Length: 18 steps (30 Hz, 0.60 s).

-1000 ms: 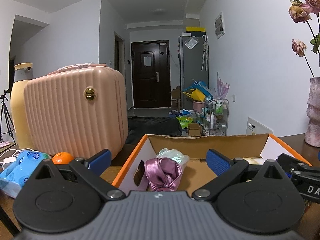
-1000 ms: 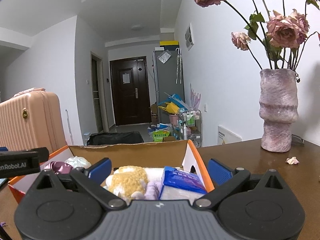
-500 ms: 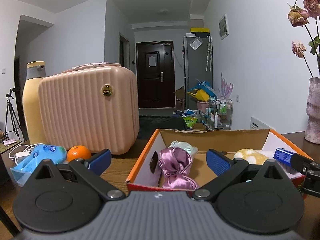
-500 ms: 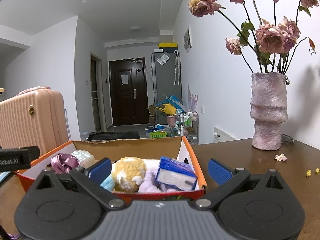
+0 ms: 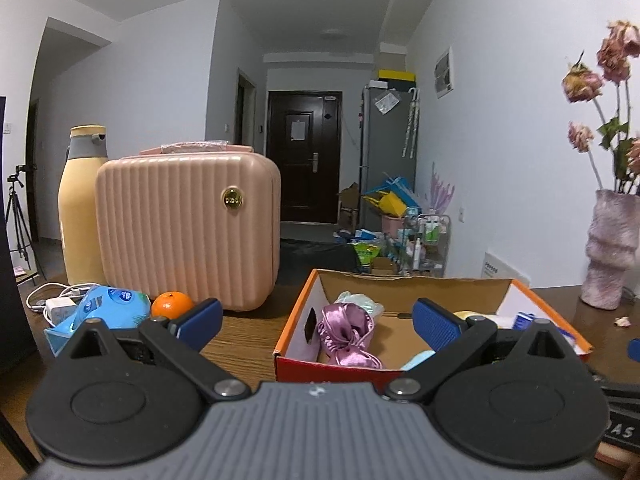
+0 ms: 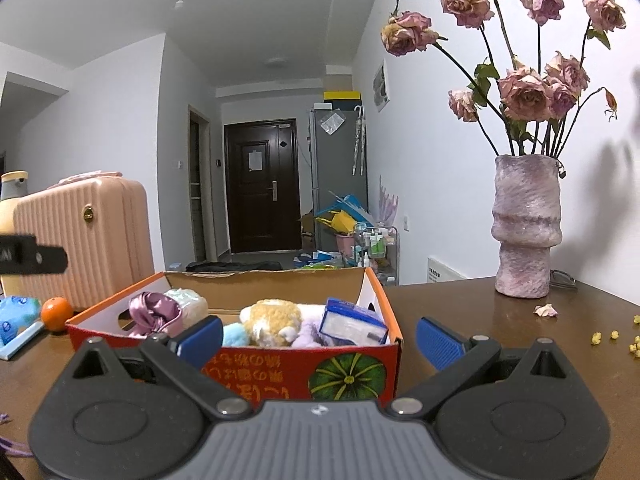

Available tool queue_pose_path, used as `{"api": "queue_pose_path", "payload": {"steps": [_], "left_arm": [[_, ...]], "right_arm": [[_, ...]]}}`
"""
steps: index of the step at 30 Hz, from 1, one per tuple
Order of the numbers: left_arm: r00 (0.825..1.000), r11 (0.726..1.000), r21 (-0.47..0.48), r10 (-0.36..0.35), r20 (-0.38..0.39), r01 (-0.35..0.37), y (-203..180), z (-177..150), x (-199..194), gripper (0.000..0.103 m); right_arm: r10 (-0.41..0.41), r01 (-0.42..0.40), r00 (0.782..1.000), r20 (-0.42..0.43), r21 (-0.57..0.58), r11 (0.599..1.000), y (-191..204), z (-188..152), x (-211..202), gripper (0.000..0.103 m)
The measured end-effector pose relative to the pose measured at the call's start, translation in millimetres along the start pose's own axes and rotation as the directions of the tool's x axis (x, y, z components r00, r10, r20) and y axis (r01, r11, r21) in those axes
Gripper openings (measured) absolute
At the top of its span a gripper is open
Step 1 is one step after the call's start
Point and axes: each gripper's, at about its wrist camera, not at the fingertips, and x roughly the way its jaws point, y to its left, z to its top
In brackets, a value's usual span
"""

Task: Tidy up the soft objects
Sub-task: 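Withdraw both tools from the box back toward the table items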

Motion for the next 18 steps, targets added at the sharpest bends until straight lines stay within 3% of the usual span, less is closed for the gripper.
{"api": "queue_pose_path", "payload": {"steps": [18], "left_arm": [[0.998, 0.998, 0.059, -0.033, -0.061, 0.036, 26.5, -24.5, -51.8, 0.103]], "right_arm": [[0.054, -0.055, 0.998, -0.014, -0.040, 0.998, 13.1, -12.3, -60.5, 0.103]]}}
